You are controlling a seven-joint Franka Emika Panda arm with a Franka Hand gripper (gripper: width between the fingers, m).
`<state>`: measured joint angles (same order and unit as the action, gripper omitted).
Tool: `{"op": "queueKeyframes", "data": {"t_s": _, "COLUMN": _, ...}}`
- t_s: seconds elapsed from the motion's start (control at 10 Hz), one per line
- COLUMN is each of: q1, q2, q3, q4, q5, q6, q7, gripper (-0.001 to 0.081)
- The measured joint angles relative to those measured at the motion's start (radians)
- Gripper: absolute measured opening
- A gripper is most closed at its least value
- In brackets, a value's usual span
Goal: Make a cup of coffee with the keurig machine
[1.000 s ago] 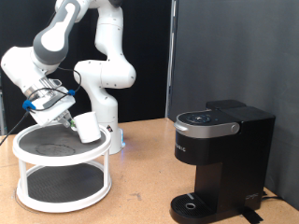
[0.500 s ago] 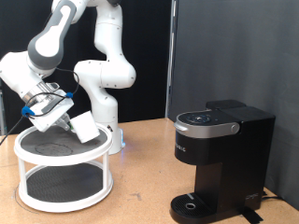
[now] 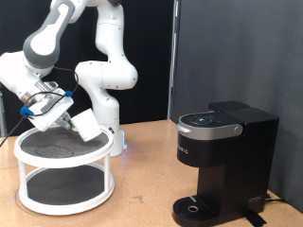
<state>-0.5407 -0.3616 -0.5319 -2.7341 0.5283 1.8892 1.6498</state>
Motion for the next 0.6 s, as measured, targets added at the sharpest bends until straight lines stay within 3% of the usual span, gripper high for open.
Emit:
{"op": "queueKeyframes", "data": {"t_s": 0.4, "q1": 0.0, "q2": 0.0, "q3": 0.015, "q4": 0.04, "q5": -0.035, "q6": -0.051, "q7": 0.052, "gripper": -0.0001}}
{"op": "queueKeyframes", "data": {"t_s": 0.6, "q1": 0.001, "q2": -0.005, "q3": 0.076, "q4": 0.057, "q5": -0.121, "q6": -0.052, "q7": 0.13, "gripper": -0.0001}}
